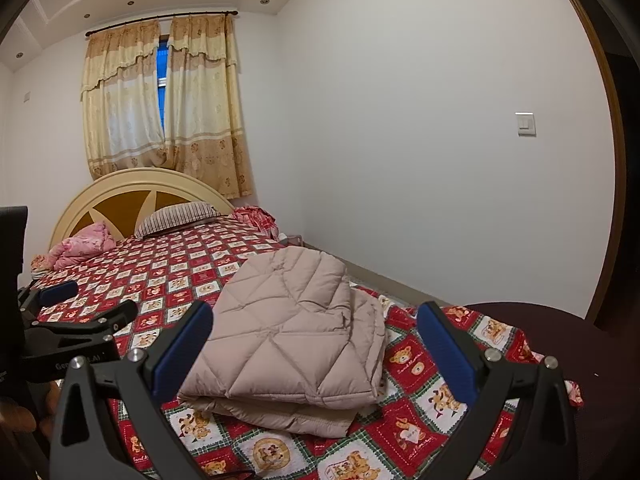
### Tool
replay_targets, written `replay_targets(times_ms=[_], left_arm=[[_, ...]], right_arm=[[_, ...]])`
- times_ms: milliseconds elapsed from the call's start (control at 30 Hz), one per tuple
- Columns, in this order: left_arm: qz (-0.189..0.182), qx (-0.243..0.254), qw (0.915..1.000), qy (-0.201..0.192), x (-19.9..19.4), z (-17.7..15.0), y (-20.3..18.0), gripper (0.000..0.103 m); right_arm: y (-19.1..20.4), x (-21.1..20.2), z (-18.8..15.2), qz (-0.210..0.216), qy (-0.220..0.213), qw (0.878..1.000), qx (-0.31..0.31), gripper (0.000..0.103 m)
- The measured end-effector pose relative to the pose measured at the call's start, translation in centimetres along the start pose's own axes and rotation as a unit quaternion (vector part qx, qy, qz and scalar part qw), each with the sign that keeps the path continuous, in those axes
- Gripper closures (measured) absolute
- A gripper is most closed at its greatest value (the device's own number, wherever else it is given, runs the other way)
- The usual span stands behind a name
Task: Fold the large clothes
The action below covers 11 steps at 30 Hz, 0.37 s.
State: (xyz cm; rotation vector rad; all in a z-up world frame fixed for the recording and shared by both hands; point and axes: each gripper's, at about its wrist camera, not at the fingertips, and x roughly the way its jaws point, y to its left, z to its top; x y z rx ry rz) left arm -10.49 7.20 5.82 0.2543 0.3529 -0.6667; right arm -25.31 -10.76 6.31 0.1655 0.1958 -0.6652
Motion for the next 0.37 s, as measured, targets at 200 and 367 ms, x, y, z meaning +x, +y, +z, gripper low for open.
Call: replay_targets(times_ms=[200, 367], left_arm=[[-0.026, -0.008, 0.9996, 0.000, 0.22, -0.22, 0.36, 0.001], [-0.009, 0.005, 0.9999, 0.004, 0.48, -0.33, 0.32, 0.001]], right_arm=[[0.03, -0.07, -0.02, 0.000, 0.001, 1.000, 0.002, 0.000], [0.02, -0.01, -0.14, -0.003, 0.004, 1.000, 0.001, 0.000]])
